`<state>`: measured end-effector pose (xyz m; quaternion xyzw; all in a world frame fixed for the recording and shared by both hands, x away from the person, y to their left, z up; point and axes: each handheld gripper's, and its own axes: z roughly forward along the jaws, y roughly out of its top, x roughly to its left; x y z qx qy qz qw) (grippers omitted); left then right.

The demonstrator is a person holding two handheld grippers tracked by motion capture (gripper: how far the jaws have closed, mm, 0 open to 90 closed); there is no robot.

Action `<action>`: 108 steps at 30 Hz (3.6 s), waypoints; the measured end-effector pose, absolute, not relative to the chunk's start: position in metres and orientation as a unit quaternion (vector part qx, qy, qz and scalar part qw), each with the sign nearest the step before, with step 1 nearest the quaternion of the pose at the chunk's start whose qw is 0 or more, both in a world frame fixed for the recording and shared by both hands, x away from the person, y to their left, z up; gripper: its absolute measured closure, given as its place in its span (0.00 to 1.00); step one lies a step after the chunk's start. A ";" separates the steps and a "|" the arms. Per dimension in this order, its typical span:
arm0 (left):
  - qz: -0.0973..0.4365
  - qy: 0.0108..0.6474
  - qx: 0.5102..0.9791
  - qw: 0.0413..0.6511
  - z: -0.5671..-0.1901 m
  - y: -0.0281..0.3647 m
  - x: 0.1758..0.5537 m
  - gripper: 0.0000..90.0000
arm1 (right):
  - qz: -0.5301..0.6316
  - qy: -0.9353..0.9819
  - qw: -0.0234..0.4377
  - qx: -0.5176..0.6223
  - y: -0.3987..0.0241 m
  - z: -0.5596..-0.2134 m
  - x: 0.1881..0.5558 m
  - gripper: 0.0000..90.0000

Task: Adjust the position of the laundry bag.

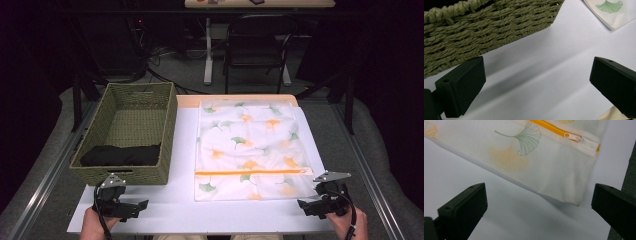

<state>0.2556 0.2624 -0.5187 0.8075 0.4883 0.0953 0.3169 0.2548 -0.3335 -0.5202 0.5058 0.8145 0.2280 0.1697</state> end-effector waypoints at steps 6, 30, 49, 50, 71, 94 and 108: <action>0.095 0.490 0.806 0.318 -0.517 0.260 0.255 0.00 | 0.230 0.813 0.173 0.506 -0.336 -0.520 0.256 0.00; 0.046 0.393 0.855 0.334 -0.518 0.188 0.253 0.00 | 0.228 0.802 0.163 0.528 -0.336 -0.515 0.278 0.02; 0.038 0.347 0.883 0.313 -0.536 0.124 0.277 0.00 | 0.211 0.791 0.151 0.555 -0.345 -0.521 0.301 0.12; 0.035 0.347 0.884 0.312 -0.537 0.122 0.278 0.00 | 0.212 0.790 0.149 0.556 -0.346 -0.521 0.302 0.14; 0.066 0.334 0.891 0.299 -0.548 0.098 0.285 0.38 | 0.198 0.766 0.136 0.596 -0.359 -0.536 0.304 0.43; 0.100 0.341 0.878 0.320 -0.552 0.101 0.284 0.87 | 0.221 0.754 0.133 0.605 -0.361 -0.535 0.296 0.86; 0.086 0.344 0.879 0.319 -0.550 0.106 0.286 0.97 | 0.240 0.754 0.117 0.600 -0.360 -0.536 0.291 0.97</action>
